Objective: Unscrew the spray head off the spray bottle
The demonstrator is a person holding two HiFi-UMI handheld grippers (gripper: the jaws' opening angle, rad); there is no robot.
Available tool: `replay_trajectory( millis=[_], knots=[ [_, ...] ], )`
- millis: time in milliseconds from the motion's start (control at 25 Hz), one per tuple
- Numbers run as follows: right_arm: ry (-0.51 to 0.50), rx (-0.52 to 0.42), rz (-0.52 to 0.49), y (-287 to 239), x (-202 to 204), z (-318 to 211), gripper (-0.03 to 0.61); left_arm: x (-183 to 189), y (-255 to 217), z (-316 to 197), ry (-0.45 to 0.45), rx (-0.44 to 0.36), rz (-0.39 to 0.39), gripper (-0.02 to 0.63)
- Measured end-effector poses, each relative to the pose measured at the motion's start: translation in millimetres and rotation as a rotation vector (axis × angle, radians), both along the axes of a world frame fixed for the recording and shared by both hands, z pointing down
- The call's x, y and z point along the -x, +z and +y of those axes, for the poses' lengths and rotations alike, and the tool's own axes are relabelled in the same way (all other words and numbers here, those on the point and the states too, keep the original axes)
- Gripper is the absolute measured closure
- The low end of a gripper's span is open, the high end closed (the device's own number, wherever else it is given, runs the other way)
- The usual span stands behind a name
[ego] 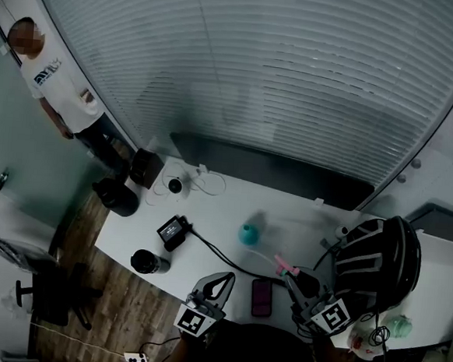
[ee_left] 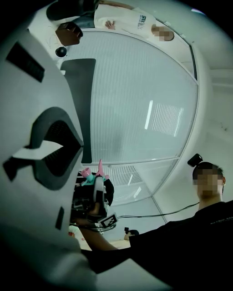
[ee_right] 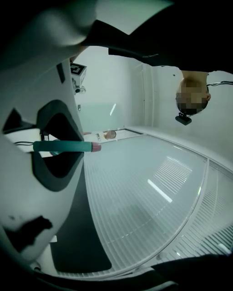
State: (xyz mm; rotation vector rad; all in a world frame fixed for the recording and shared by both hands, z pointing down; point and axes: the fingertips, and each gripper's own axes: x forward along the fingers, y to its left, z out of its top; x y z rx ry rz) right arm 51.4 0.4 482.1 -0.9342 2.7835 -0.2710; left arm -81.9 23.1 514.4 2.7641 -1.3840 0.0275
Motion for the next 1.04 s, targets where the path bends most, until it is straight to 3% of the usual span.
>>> replay_trajectory(
  millis=[1040],
  knots=[
    [0.036,-0.068,0.032,-15,-10,9,0.512,-4,-6,5,-0.012,-0.015,-0.018,0.609]
  ],
)
